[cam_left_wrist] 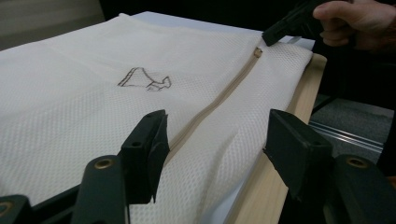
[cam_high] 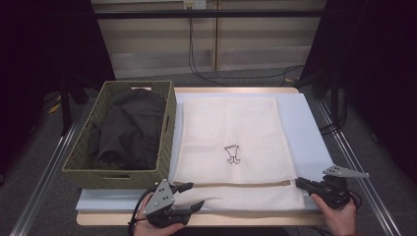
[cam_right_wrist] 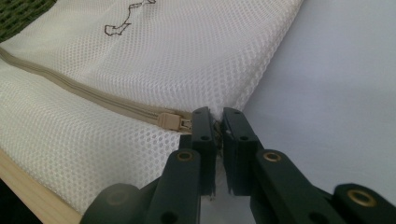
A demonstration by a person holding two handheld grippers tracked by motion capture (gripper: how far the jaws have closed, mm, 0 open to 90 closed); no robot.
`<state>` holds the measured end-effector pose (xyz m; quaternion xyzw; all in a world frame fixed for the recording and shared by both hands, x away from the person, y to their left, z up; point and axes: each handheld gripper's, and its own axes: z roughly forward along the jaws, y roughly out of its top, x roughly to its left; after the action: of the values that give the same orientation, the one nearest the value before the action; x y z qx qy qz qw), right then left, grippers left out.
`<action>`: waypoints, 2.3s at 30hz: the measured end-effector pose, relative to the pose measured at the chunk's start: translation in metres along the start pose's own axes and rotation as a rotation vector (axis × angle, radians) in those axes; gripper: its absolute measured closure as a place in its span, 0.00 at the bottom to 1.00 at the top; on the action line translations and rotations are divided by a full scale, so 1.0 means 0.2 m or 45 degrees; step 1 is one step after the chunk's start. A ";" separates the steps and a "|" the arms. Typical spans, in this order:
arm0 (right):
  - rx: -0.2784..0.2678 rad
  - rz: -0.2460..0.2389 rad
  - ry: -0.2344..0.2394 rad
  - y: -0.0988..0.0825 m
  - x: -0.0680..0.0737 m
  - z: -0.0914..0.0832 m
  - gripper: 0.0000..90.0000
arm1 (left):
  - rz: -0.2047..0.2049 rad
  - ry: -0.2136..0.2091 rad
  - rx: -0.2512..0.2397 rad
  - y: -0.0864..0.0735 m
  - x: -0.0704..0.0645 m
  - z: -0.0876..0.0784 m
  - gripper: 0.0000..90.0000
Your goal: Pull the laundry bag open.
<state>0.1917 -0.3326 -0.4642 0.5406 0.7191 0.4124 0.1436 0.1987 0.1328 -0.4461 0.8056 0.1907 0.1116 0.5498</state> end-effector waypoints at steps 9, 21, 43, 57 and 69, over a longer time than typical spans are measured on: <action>-0.043 0.007 0.021 0.01 0.00 -0.02 0.94 | -0.013 -0.104 0.001 0.10 -0.02 0.18 0.51; -0.096 0.041 0.064 0.04 0.00 -0.05 0.95 | 0.054 -0.201 0.048 0.22 -0.06 0.41 0.63; -0.134 0.023 0.079 0.08 0.01 -0.07 0.95 | -0.024 -0.318 0.075 0.31 -0.10 0.85 0.83; -0.174 -0.001 0.093 0.10 0.03 -0.08 0.95 | -0.043 -0.378 0.149 0.31 -0.16 1.04 0.80; -0.181 -0.016 0.118 0.10 0.05 -0.08 0.96 | -0.082 -0.354 0.186 0.29 -0.16 1.12 0.76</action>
<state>0.1909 -0.3287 -0.4361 0.5049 0.6971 0.4862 0.1508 0.2688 -0.0890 -0.4740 0.8446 0.1461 -0.0328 0.5140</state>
